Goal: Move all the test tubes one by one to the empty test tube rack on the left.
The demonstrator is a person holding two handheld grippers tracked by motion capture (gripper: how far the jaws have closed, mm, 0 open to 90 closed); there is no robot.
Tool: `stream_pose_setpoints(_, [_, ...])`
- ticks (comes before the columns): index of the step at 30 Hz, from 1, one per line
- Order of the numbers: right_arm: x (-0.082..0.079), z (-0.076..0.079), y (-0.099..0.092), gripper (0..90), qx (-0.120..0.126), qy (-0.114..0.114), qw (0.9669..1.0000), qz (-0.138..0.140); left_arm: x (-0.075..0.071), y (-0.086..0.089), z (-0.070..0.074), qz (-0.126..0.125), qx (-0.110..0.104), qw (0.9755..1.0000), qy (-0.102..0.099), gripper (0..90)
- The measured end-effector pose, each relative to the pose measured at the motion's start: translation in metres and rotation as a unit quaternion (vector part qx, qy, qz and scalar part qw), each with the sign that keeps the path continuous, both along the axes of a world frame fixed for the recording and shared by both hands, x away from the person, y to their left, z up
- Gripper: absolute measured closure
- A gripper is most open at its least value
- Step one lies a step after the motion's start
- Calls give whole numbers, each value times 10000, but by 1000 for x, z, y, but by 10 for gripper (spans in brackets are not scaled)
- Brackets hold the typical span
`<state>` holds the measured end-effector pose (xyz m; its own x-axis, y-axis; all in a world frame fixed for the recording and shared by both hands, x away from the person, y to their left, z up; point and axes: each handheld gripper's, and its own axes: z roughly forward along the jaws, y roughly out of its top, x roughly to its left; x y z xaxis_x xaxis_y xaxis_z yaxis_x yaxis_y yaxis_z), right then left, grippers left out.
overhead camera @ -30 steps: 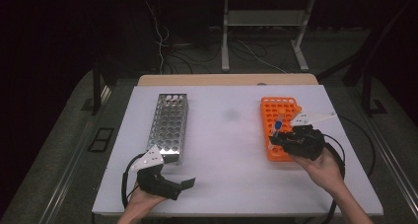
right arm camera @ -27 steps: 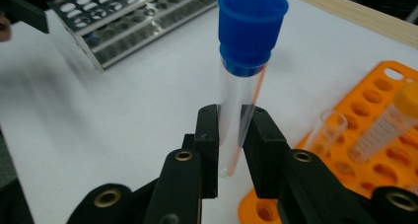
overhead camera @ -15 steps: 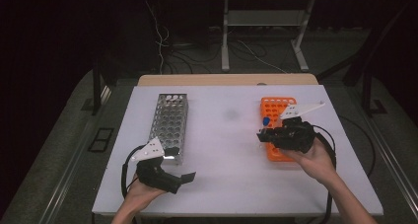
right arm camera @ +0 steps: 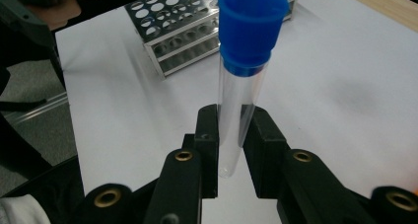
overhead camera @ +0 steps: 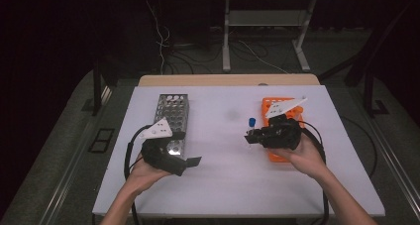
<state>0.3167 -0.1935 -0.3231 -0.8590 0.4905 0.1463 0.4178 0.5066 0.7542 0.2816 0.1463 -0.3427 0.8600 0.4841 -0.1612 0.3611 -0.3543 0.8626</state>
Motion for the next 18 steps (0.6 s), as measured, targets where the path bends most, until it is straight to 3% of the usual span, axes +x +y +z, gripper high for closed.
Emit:
stream_pose_setpoints(10, [4,2,21,765,-68,17,9996,279,19,-24,27,-318,330,9988,-155,16])
stream_pose_setpoints(18, [7,2,35,765,-127,36,9989,445,29,-39,36,-541,603,9966,-160,46])
